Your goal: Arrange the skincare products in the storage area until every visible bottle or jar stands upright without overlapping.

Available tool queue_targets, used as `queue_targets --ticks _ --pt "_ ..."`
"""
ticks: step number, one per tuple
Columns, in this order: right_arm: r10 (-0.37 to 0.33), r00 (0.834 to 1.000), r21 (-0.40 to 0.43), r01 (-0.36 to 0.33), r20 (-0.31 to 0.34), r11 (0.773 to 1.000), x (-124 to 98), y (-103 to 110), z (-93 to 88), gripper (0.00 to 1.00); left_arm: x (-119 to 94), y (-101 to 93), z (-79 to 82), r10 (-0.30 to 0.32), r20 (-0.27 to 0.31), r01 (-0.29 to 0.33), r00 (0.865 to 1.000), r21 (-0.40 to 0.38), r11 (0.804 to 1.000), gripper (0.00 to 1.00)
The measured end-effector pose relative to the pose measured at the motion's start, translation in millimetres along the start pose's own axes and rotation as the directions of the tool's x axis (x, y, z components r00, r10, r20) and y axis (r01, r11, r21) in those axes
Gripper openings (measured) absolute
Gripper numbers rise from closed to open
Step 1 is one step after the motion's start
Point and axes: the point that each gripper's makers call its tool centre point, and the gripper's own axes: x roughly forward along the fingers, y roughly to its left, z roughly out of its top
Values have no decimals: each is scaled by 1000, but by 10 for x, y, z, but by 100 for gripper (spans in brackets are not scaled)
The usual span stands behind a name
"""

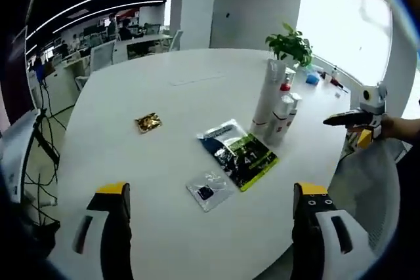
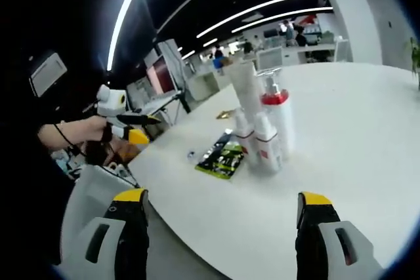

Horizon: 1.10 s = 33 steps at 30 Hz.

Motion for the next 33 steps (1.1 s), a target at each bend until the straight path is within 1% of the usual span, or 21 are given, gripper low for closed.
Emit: queue_targets --ticks 5,8,12,14,20,21,24,27,30,33 --pt "-1 1000 12 1 -10 1000 13 -16 -13 98 141 152 102 -6 -26 7 1000 14 1000 93" --pt "-1 1000 17 1 -14 1000 20 -29 -24 98 245 258 136 -7 -62 9 998 29 1000 92" --pt "-3 1000 29 4 -18 1000 17 -42 -42 98 338 301 172 -17 -92 20 996 30 999 90" --pt "-5 1000 35 6 -21 999 16 -46 -53 97 413 334 185 -26 -115 29 993 20 999 90" --pt "-7 1000 49 8 -29 999 16 -54 -69 97 527 361 199 -27 -168 27 985 0 1000 88" --pt "-7 1000 52 9 -30 999 16 -60 -73 97 589 388 240 -30 -174 30 984 0 1000 88" --pt "-12 999 60 14 -31 998 17 -73 -76 97 648 412 267 -31 -194 30 981 -10 1000 88" --pt "-15 999 68 17 -30 998 20 -79 -76 97 779 508 306 -21 -223 14 975 -33 999 87" --pt "-21 999 75 23 -31 997 19 -98 -82 97 814 513 302 -11 -234 -2 972 -56 998 87" --pt "-25 999 81 28 -33 996 20 -111 -86 97 943 584 347 3 -251 -28 968 -95 995 85"
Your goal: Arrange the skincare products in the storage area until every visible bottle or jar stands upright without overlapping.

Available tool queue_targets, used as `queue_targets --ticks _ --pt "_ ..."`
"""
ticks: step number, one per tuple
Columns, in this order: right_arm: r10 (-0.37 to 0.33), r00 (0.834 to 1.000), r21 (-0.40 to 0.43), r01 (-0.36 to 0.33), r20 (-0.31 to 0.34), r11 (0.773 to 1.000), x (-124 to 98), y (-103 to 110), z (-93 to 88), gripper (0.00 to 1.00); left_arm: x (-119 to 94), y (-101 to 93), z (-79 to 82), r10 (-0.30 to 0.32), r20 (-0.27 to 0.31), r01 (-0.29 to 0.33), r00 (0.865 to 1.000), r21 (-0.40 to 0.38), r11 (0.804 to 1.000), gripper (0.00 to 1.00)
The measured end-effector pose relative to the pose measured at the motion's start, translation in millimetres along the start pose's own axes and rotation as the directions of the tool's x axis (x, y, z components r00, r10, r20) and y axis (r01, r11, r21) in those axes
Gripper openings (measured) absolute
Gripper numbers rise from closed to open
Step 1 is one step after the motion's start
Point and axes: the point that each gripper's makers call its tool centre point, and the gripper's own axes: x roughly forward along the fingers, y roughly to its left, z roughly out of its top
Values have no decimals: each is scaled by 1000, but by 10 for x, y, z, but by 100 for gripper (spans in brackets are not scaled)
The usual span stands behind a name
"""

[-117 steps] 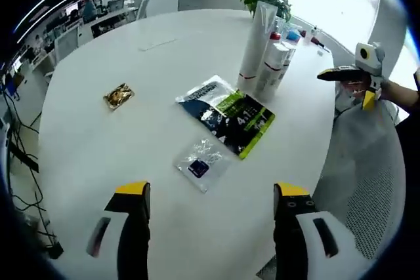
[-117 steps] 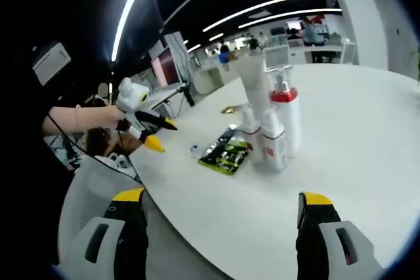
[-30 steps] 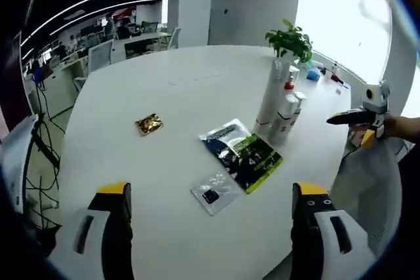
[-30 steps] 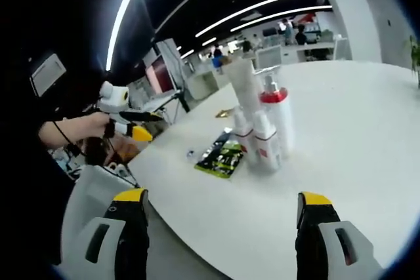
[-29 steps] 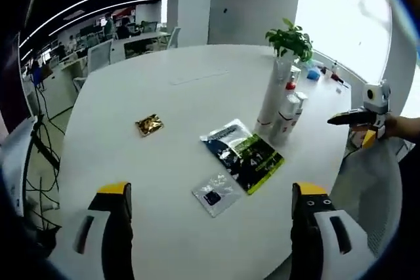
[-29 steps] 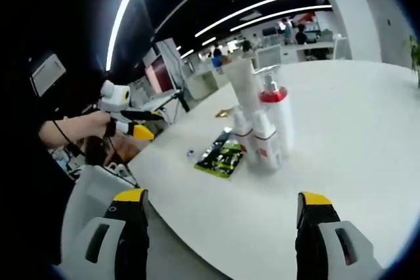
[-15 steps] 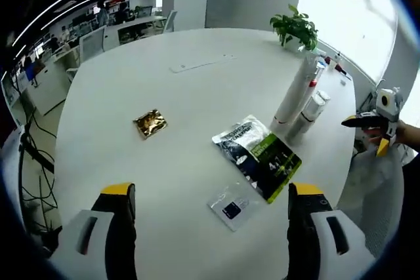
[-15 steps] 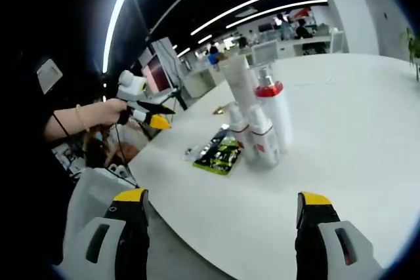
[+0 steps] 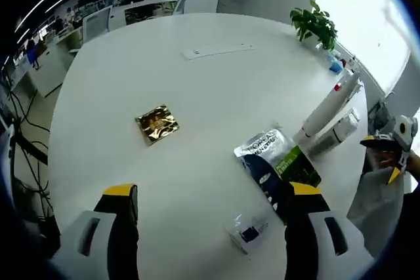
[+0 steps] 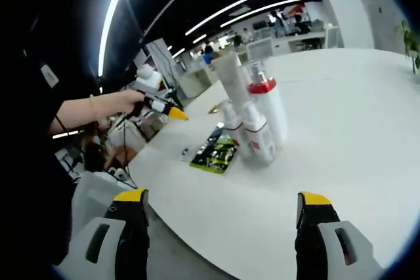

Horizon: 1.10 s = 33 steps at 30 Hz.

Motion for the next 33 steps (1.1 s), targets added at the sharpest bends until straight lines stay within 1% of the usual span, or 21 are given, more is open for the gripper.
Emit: queue_targets --ticks 1,4,7,8,11,13,14,16,20,23,27,31,33 --pt "-1 1000 1 1 0 1000 0 -2 0 97 39 19 24 3 -5 -3 1000 -12 1000 84" --pt "-6 1000 9 6 1 1000 -1 -11 -1 97 165 182 102 18 -20 -19 1000 -31 999 79" --pt "-9 1000 16 8 2 1000 -1 -18 2 97 219 256 164 37 -20 -38 999 -49 998 83" --pt "-11 1000 19 11 2 1000 -1 -22 1 97 275 322 205 42 -26 -44 999 -56 997 83" --pt "-13 1000 26 13 1 1000 0 -35 -1 97 305 361 241 50 -33 -52 998 -76 996 83" --pt "-16 1000 27 16 0 1000 1 -43 -2 97 378 423 296 49 -37 -52 998 -100 994 81" --pt "-17 1000 26 17 -1 1000 1 -45 -4 97 354 365 286 52 -40 -56 998 -112 992 80" --pt "-18 1000 23 18 -5 1000 4 -45 -7 97 418 438 313 63 -50 -69 997 -134 989 78" --pt "-17 1000 16 17 -16 1000 7 -16 -11 97 486 494 318 86 -73 -96 994 -146 985 76" --pt "-19 1000 21 20 -15 1000 -1 4 7 97 570 564 363 95 -76 -107 993 -170 980 74" --pt "-22 1000 30 23 -14 999 -9 -2 18 97 653 698 441 133 -89 -147 987 -169 975 72" --pt "-24 1000 34 25 -15 999 -16 -11 19 97 660 689 436 158 -103 -173 982 -159 972 70" --pt "-26 1000 37 26 -13 999 -20 -21 20 97 688 742 474 178 -106 -193 978 -157 969 69"
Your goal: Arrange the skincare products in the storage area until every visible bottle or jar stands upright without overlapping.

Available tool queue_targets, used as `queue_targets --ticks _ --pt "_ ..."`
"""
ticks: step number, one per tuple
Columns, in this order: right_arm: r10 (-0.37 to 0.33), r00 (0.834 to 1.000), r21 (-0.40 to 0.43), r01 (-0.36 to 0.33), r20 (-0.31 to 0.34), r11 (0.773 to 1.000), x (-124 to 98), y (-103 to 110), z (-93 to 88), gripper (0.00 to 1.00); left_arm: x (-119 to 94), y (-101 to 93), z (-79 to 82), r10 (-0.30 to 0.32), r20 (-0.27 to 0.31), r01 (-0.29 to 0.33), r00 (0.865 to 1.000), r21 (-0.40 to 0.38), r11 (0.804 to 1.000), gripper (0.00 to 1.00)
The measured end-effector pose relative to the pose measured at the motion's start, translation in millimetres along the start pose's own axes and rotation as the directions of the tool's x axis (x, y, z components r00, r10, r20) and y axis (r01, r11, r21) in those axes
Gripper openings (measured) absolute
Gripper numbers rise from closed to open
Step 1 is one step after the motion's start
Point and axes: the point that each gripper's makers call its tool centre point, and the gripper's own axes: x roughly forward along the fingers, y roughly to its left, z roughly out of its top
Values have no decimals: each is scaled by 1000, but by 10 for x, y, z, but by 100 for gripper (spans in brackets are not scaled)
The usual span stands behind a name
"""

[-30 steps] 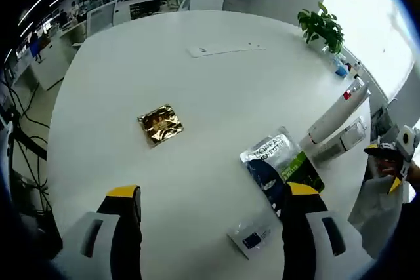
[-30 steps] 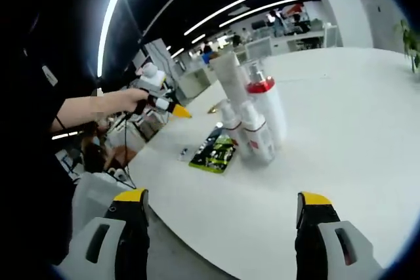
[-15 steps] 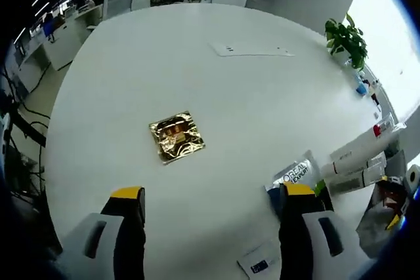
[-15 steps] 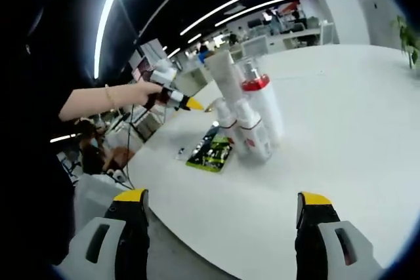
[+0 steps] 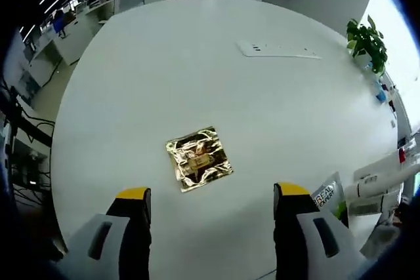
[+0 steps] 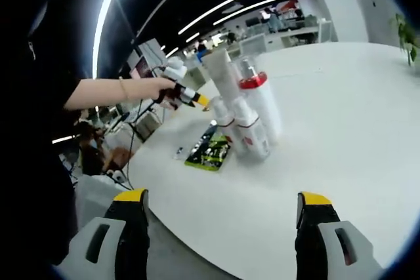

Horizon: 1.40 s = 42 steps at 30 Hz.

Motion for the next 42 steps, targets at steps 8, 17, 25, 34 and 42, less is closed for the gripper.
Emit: queue_targets --ticks 8,17,25,34,42 --pt "-1 1000 13 1 0 1000 -2 -31 -7 97 270 132 210 74 18 -72 997 -74 995 67" --pt "-4 1000 29 4 5 1000 -6 -63 -7 97 360 143 228 121 20 -120 992 -69 990 64" --pt "-7 1000 41 7 10 999 5 -63 -1 97 326 165 167 146 3 -145 989 -90 985 61" --pt "-9 1000 42 9 7 999 17 -60 -8 97 332 143 171 134 5 -133 991 -107 985 53" --pt "-12 1000 41 12 5 999 15 -78 -21 97 292 178 144 145 4 -143 989 -130 981 35"
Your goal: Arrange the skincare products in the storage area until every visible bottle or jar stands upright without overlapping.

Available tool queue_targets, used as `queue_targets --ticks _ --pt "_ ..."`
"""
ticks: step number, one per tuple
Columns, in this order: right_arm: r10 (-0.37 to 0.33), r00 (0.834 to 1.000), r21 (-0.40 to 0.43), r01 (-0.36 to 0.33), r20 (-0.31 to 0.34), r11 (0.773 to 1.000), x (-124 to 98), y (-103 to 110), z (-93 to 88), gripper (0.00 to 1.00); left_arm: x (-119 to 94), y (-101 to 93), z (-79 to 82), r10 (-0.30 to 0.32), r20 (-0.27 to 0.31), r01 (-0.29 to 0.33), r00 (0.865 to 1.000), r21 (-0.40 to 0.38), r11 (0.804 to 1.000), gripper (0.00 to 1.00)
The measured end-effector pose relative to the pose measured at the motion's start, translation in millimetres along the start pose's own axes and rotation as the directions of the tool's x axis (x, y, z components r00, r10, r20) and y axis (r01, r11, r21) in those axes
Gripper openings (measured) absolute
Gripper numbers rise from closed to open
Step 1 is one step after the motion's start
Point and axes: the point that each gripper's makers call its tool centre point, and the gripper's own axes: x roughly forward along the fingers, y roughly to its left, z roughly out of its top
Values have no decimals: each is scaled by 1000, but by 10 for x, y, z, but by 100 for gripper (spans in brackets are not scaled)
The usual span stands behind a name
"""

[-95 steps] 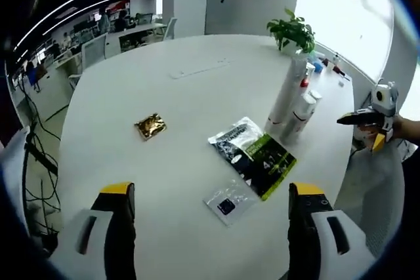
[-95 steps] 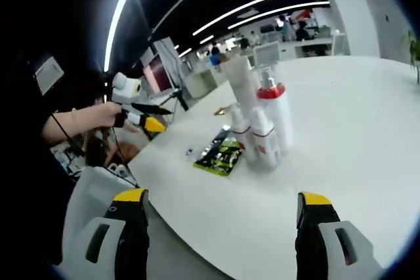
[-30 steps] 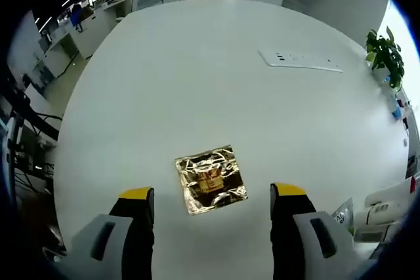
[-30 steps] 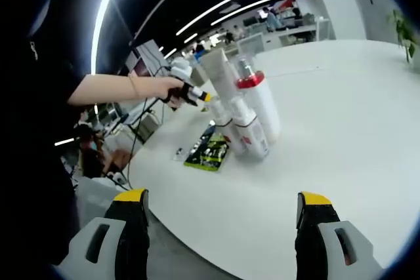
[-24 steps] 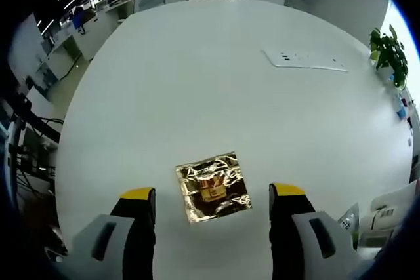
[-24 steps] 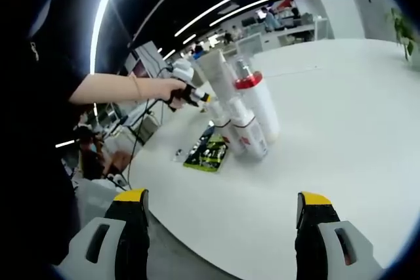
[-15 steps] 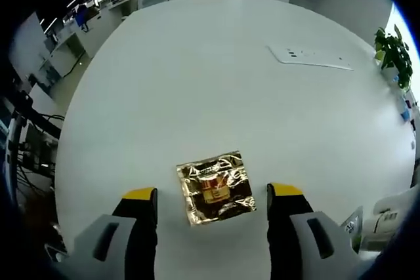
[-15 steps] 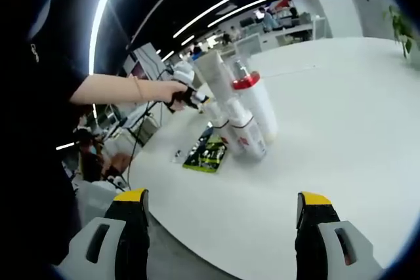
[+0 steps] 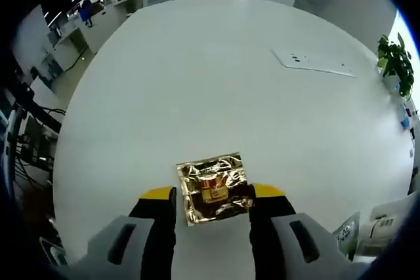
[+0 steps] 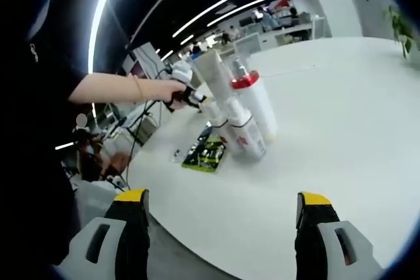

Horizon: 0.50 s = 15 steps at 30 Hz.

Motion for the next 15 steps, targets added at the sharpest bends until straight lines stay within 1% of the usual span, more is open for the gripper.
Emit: queue_targets --ticks 3,5,9,12,15 --pt "-1 1000 -1 1 -1 1000 2 0 0 97 0 -12 4 0 0 0 1000 -1 1000 34" --pt "-2 1000 -1 2 -2 1000 3 -4 -2 97 51 16 49 0 1 0 1000 -1 1000 33" --pt "-4 1000 -1 4 -1 1000 -1 -13 0 97 48 3 70 -5 12 5 1000 -13 1000 31" --pt "-3 1000 -1 3 -1 1000 1 -12 1 97 101 21 150 -15 28 16 999 -9 1000 29" --pt "-3 1000 -2 3 -2 1000 4 -10 1 97 102 20 168 -21 33 22 999 -13 1000 28"
